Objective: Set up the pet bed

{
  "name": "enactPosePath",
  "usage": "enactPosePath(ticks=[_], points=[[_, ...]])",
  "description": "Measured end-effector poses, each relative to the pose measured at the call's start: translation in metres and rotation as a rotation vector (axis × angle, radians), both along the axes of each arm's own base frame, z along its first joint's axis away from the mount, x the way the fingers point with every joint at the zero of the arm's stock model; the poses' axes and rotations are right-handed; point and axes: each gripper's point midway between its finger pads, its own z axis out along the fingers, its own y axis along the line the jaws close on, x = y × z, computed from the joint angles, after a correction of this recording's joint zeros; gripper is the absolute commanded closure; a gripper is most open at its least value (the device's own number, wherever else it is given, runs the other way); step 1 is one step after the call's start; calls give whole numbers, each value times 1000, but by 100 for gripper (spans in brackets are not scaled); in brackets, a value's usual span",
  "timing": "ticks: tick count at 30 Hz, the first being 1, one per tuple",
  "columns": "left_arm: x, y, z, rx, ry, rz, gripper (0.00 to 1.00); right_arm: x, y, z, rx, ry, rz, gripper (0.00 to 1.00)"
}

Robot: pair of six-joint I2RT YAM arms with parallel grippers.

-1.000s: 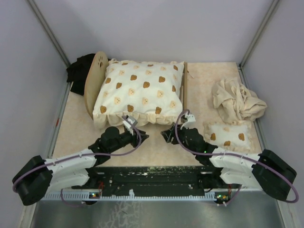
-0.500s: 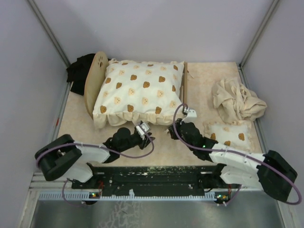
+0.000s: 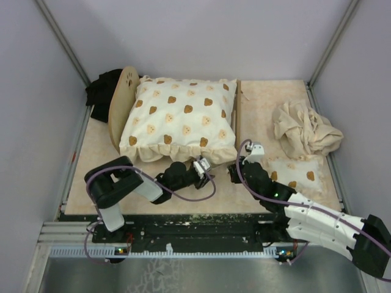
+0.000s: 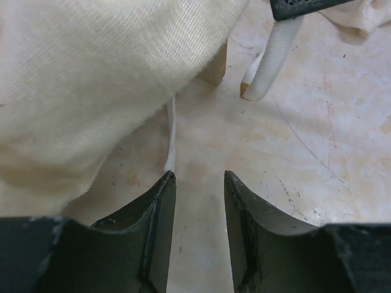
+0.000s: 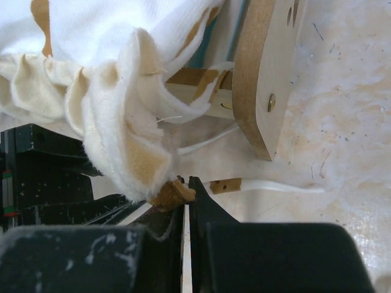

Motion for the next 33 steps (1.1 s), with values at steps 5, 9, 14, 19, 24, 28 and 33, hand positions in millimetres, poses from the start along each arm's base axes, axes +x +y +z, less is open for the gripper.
enactPosePath(ticks=[5,9,14,19,24,28,33], points=[[8,-7,-14,14,1,35,53,-2,-2,-7,-21,7,4,100],[19,-9,-23,35,-15,75,51,-2,-2,-8,-23,4,11,100],[30,-16,-27,50,-42,99,59,-1,2,-6,-9,-5,19,100],[33,-21,-29,52,-49,96,98,-2,1,-10,-11,-1,21,100],[18,-11,-31,45,-7,75,100,-4,4,-11,-9,4,42,100],[-11,4,-30,36,63,49,100,-12,12,-14,-3,30,106,97],[-43,10,-21,-11,141,16,100,-25,18,-32,-8,123,152,87]])
